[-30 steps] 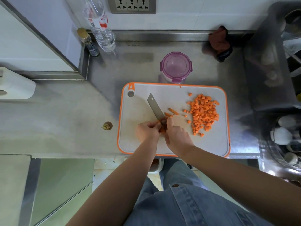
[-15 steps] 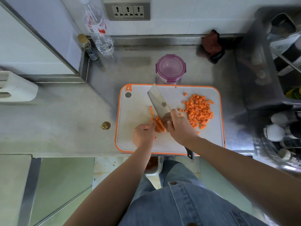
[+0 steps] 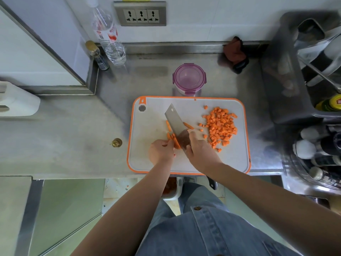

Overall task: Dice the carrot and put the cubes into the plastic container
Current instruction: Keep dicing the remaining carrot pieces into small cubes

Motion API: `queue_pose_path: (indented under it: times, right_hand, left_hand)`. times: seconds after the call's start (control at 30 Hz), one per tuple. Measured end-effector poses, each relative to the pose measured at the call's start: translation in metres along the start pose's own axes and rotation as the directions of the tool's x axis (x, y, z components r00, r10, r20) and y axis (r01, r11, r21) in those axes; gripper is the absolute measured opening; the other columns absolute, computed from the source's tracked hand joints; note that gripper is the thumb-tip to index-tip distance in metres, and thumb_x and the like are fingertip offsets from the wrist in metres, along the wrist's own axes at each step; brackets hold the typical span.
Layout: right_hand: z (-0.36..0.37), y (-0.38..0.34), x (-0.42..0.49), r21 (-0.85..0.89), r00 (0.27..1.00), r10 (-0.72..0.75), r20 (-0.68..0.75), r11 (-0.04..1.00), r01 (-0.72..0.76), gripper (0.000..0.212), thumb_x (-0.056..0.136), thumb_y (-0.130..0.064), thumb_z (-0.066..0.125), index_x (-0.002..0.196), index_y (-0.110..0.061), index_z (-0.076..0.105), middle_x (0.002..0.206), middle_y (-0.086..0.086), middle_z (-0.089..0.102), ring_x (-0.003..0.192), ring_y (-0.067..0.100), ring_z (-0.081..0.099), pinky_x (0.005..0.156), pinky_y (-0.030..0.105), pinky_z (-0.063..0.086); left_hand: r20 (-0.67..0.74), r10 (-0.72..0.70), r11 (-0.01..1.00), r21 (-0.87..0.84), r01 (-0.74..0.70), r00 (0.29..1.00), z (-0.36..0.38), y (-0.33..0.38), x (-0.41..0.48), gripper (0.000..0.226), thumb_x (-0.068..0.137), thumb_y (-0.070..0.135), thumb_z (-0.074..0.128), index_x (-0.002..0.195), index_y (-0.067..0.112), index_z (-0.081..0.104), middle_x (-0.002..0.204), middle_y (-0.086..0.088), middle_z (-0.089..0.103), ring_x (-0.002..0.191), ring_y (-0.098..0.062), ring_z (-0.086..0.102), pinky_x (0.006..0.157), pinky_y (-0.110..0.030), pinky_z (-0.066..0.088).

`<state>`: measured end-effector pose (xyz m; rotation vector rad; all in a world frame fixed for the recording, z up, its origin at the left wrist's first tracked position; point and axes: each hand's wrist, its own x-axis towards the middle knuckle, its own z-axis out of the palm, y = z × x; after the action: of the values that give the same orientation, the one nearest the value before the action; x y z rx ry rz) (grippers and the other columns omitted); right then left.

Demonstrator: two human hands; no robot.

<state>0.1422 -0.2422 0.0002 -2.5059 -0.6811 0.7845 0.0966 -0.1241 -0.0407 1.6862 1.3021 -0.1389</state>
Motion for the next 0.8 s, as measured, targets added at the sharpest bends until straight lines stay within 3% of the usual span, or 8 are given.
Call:
queue_pose_path:
  times: [0.1, 0.17, 0.27, 0.37, 0.53, 0.7, 0.8]
  right_hand:
    - [0.0, 0.001, -0.001, -0.002, 1.0, 0.009, 0.002, 1.0, -0.009, 0.031, 0.1, -0.018, 0.034, 0.131, -0.011, 0.031, 0.068, 0.001, 0.046, 0.065, 0.022, 0.049, 0.049, 0.029, 0.031]
    - [0.0, 0.002, -0.001, -0.009, 1.0, 0.005, 0.006, 1.0, -0.005, 0.033, 0.1, -0.018, 0.034, 0.131, -0.009, 0.03, 0.065, -0.002, 0.043, 0.063, 0.021, 0.046, 0.047, 0.028, 0.025]
    - [0.0, 0.003, -0.001, -0.008, 1.0, 0.004, 0.015, 1.0, -0.004, 0.028, 0.1, -0.019, 0.034, 0.126, -0.009, 0.033, 0.063, -0.003, 0.042, 0.056, 0.016, 0.041, 0.046, 0.026, 0.022]
    - [0.002, 0.003, -0.001, -0.003, 1.0, 0.009, 0.018, 1.0, -0.009, 0.025, 0.1, -0.019, 0.033, 0.124, -0.01, 0.033, 0.062, -0.002, 0.041, 0.054, 0.014, 0.039, 0.045, 0.026, 0.02]
    - [0.004, 0.005, 0.0, -0.025, 1.0, 0.013, 0.004, 1.0, -0.013, 0.029, 0.1, -0.018, 0.033, 0.128, -0.01, 0.031, 0.062, -0.001, 0.041, 0.058, 0.019, 0.041, 0.045, 0.028, 0.022]
    - [0.007, 0.003, 0.004, -0.069, 1.0, -0.011, 0.023, 0.997, 0.013, 0.034, 0.1, -0.019, 0.033, 0.133, -0.011, 0.029, 0.069, 0.004, 0.048, 0.065, 0.023, 0.049, 0.05, 0.03, 0.029]
    - [0.01, -0.002, 0.004, -0.085, 0.999, -0.019, 0.044, 0.996, 0.023, 0.038, 0.1, -0.019, 0.032, 0.137, -0.01, 0.026, 0.075, 0.008, 0.051, 0.073, 0.028, 0.053, 0.059, 0.035, 0.035]
  left_hand:
    - [-0.078, 0.082, 0.997, 0.004, -0.082, 0.994, -0.002, 0.002, 0.001, 0.018, 0.09, 0.037, 0.062, 0.095, 0.02, 0.056, 0.082, 0.0, 0.068, 0.072, -0.026, 0.068, 0.069, -0.042, 0.059]
    - [-0.058, 0.172, 0.981, 0.096, -0.166, 0.983, -0.005, 0.006, 0.003, 0.016, 0.092, 0.028, 0.061, 0.104, 0.022, 0.053, 0.083, 0.0, 0.065, 0.075, -0.026, 0.066, 0.067, -0.039, 0.057]
    - [-0.045, 0.259, 0.944, 0.222, -0.243, 0.965, -0.008, 0.007, 0.011, 0.012, 0.092, 0.021, 0.059, 0.103, 0.021, 0.057, 0.084, -0.002, 0.066, 0.08, -0.025, 0.062, 0.066, -0.034, 0.051]
    - [-0.059, 0.264, 0.93, 0.278, -0.238, 0.963, -0.015, 0.001, 0.018, 0.015, 0.091, 0.025, 0.059, 0.104, 0.018, 0.058, 0.09, -0.006, 0.068, 0.085, -0.027, 0.063, 0.071, -0.037, 0.051]
    - [-0.089, 0.337, 0.894, 0.342, -0.288, 0.937, -0.019, -0.001, 0.011, 0.024, 0.09, 0.014, 0.057, 0.113, 0.019, 0.052, 0.096, -0.005, 0.065, 0.087, -0.025, 0.061, 0.066, -0.03, 0.04]
    - [-0.042, 0.386, 0.831, 0.449, -0.327, 0.922, -0.019, -0.003, 0.01, 0.012, 0.091, 0.019, 0.058, 0.103, 0.023, 0.061, 0.097, -0.002, 0.06, 0.083, -0.022, 0.059, 0.067, -0.03, 0.042]
    - [-0.027, 0.409, 0.835, 0.415, -0.362, 0.912, -0.019, -0.01, 0.012, 0.008, 0.091, 0.028, 0.06, 0.097, 0.026, 0.064, 0.092, 0.004, 0.065, 0.081, -0.019, 0.062, 0.07, -0.032, 0.049]
